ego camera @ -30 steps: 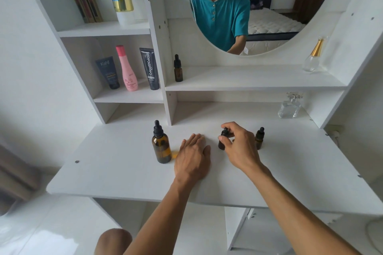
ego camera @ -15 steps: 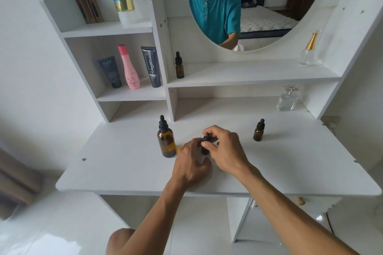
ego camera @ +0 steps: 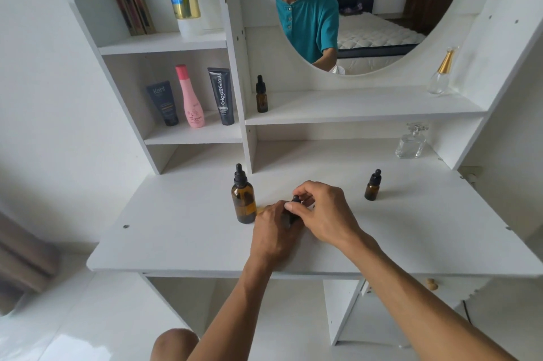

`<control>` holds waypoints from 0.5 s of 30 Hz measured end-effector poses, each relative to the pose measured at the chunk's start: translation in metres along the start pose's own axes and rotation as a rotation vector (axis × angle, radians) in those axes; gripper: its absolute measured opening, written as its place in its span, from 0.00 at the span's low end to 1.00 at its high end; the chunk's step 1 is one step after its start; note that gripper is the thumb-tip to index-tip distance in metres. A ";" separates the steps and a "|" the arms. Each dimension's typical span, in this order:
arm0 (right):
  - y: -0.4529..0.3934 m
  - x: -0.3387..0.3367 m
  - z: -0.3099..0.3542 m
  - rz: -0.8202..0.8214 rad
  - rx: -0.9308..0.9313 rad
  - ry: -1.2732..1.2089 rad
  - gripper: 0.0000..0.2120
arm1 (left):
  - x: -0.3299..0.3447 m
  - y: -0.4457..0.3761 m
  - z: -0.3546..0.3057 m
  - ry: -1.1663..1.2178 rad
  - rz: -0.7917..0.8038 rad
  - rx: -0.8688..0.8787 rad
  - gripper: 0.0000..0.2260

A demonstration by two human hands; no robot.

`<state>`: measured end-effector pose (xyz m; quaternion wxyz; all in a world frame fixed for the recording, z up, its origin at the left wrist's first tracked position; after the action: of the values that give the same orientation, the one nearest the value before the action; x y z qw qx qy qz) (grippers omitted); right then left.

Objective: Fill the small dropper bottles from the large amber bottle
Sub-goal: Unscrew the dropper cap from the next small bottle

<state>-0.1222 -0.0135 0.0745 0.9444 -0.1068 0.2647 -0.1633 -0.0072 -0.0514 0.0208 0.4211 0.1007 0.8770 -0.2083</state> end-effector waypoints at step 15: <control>-0.002 0.003 0.000 0.104 0.031 0.069 0.05 | -0.006 0.002 -0.007 0.026 -0.015 0.021 0.11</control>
<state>-0.1203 -0.0159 0.0737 0.9435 -0.0726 0.2997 -0.1214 -0.0079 -0.0469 0.0284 0.4068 0.1010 0.8811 -0.2191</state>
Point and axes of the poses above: each hand's wrist, its own y-axis away from the middle knuckle, its own x-axis out of the palm, z = x × y, the point moved 7 cm from there along -y, towards the middle knuckle, and after that the axes turned 15 degrees about -y, right-handed, at the moved point
